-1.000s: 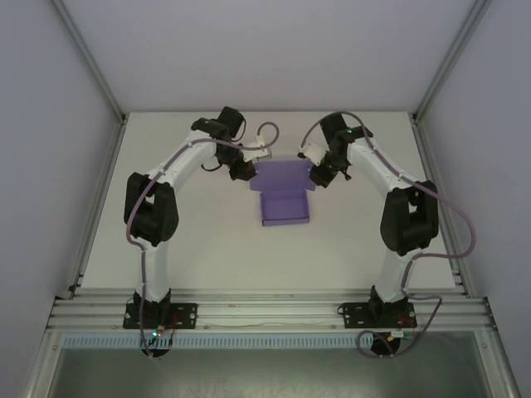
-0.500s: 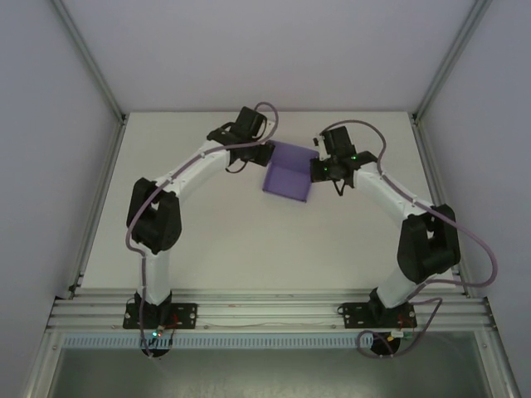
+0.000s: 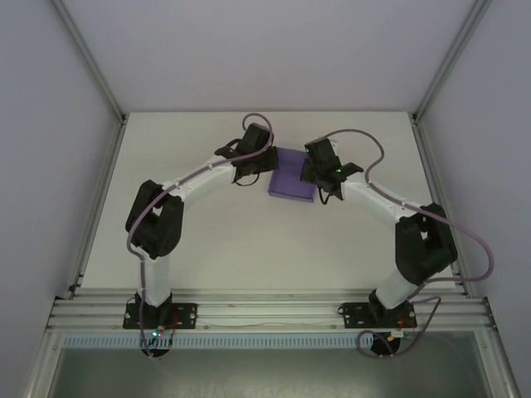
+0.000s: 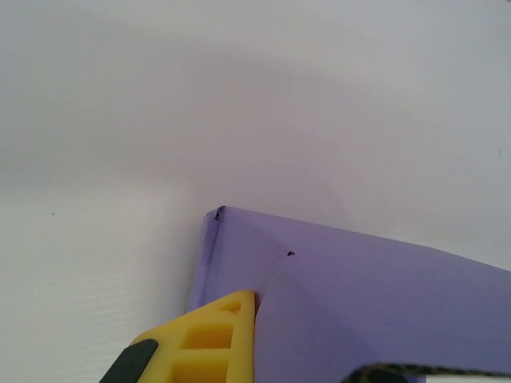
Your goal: Assemble paper box
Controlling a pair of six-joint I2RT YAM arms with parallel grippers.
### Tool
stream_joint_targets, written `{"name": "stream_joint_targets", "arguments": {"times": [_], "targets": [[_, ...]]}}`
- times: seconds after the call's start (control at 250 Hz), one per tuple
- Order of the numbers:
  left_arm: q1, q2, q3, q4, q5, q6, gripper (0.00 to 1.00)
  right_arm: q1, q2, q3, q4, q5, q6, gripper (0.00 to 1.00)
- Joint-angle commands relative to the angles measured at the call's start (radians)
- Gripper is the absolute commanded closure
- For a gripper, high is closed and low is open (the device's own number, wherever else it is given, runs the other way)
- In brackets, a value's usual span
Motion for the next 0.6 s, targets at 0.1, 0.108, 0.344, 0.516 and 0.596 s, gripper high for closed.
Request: {"name": "stream_joint_targets", "arguments": {"times": [0.1,0.108,0.344,0.516,0.596], "targets": [[-0.047,-0.031,-0.126,0.023,-0.075,-0.067,1.00,0.005,-0.005,-0.079,0.129,0.054,0.049,1.00],[-0.049,-0.031,-0.132,0.028,-0.073,-0.069,1.00,0.005,-0.004,-0.083,0.133,0.053,0.050,1.00],[-0.081,-0.072,-0.234,0.110,-0.068,-0.128,1.00,0.020,-0.017,-0.194,0.179,0.070,0.051,1.00],[-0.124,-0.103,-0.281,0.125,-0.115,-0.127,1.00,0.028,-0.064,-0.283,0.210,0.103,0.048,1.00],[-0.138,-0.095,-0.308,0.164,-0.107,-0.151,1.00,0.028,-0.071,-0.319,0.244,0.103,0.052,1.00]]}}
